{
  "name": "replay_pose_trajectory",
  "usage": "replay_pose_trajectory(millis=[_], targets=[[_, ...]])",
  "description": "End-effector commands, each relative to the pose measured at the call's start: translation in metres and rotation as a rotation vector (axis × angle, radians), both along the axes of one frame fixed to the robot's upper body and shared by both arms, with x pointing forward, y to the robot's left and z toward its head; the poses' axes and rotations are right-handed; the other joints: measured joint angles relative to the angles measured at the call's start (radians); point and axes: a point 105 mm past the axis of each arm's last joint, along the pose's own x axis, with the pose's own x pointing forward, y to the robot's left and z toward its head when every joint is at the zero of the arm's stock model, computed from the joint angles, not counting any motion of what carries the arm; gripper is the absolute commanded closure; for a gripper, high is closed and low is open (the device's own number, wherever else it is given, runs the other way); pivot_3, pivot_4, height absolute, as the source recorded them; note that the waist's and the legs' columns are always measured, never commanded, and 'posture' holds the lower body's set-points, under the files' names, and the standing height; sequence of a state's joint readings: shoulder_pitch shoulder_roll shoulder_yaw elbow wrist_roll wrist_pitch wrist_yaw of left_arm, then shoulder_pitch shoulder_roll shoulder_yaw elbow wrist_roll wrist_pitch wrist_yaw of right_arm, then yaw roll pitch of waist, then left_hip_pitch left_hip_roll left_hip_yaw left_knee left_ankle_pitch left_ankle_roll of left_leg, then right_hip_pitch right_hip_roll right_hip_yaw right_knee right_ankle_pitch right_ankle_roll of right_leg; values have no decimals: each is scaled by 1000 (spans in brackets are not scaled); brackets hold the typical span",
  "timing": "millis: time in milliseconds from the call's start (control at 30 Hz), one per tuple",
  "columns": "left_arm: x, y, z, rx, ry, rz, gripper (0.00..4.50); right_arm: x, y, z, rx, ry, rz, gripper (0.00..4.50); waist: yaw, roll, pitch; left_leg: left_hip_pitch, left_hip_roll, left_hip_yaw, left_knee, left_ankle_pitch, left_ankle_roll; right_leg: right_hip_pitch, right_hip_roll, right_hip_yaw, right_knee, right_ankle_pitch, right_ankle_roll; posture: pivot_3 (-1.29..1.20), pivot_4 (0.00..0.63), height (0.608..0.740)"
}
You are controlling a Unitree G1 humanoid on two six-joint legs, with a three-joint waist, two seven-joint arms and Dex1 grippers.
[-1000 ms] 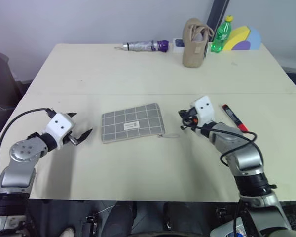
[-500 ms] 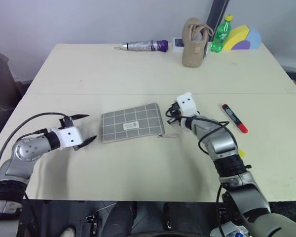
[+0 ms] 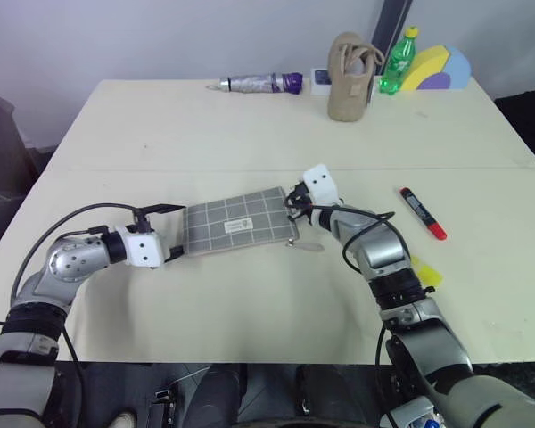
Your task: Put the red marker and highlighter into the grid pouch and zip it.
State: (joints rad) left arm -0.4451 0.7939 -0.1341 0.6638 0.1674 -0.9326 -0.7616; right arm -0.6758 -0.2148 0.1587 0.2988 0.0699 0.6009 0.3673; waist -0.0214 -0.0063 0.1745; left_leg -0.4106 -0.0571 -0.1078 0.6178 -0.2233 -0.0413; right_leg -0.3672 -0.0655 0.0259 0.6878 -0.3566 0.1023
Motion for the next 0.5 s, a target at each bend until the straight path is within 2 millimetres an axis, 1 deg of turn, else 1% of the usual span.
replay_pose_trajectory(millis=[33, 233, 500], targets=[[-10, -8, -20, 61, 67, -73, 0, 0, 15, 7, -4, -25, 55, 4269, -1, 0, 0, 0, 0, 0, 0, 0, 0, 0, 0, 0, 0, 0, 0, 0, 150, 740], [-12, -13, -18, 48, 59, -111, 0, -6, 33, 7, -27, -38, 136, 4269, -10, 0, 0, 0, 0, 0, 0, 0, 0, -1, 0, 0, 1, 0, 0, 0, 150, 740], [-18, -22, -20, 24, 70, -146, 0, -13, 51, 9, -34, -51, 221, 4269, -24, 0, 0, 0, 0, -1, 0, 0, 0, -1, 1, 0, 1, 0, 0, 0, 150, 740]])
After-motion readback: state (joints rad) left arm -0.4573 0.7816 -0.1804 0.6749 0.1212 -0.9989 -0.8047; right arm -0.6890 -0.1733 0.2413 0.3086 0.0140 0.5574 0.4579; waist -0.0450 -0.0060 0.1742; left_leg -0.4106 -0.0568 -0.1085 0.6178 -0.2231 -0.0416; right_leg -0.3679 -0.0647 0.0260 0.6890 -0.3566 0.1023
